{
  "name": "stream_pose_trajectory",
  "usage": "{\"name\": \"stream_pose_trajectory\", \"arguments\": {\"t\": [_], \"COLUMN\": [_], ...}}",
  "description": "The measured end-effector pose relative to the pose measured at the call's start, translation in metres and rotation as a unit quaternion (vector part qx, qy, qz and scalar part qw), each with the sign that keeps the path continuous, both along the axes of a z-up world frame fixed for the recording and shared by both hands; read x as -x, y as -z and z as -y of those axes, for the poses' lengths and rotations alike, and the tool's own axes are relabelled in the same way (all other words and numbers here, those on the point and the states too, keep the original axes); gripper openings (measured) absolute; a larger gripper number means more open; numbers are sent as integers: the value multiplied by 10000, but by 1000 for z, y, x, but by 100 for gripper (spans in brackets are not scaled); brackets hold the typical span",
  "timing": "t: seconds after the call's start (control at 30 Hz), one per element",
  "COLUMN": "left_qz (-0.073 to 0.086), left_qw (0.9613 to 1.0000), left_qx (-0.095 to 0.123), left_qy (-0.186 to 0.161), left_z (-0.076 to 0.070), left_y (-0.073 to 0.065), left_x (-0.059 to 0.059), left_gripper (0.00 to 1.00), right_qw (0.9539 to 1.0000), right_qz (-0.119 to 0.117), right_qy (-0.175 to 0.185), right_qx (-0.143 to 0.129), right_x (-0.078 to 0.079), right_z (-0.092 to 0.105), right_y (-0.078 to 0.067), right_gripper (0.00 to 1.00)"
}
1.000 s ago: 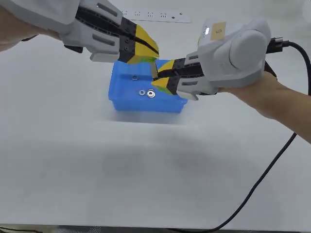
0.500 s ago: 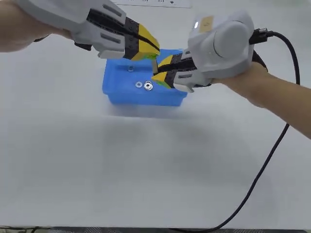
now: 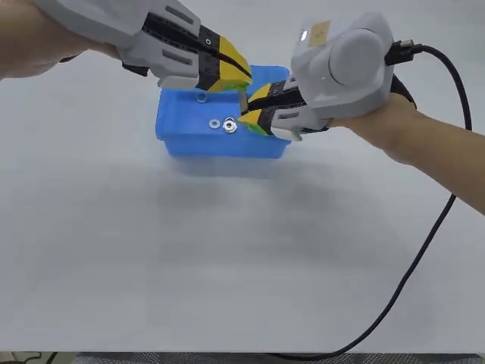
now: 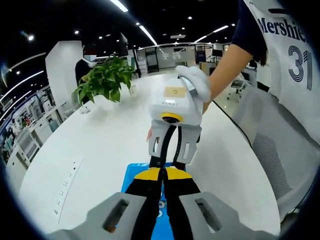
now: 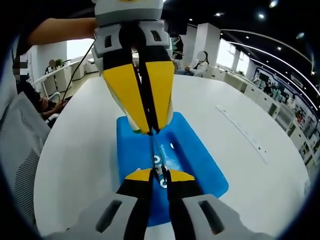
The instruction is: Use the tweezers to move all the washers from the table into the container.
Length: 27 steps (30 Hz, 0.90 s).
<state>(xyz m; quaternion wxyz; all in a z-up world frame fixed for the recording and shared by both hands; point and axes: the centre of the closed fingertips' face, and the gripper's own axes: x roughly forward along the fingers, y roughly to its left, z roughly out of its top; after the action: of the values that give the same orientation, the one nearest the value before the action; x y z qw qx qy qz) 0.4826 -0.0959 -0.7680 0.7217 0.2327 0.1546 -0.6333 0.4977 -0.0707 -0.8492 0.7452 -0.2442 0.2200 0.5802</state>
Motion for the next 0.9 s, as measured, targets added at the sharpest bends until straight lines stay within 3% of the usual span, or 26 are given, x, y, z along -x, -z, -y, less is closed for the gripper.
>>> {"name": "stream_pose_trajectory", "arguments": {"t": [0.43, 0.9], "left_qz": [109, 498], "left_qw": [9999, 9988], "left_qx": [-33, 44], "left_qy": [39, -1], "left_z": [0, -8], "left_y": [-10, -49], "left_x": [9, 26], "left_gripper": [5, 5], "right_qw": [9999, 9984], "right_qz": [-41, 381], "right_qy": [53, -67], "right_qx": [-101, -400], "right_x": [5, 22], "right_z": [2, 2], "right_y": [-8, -50], "right_gripper": [13, 8]}}
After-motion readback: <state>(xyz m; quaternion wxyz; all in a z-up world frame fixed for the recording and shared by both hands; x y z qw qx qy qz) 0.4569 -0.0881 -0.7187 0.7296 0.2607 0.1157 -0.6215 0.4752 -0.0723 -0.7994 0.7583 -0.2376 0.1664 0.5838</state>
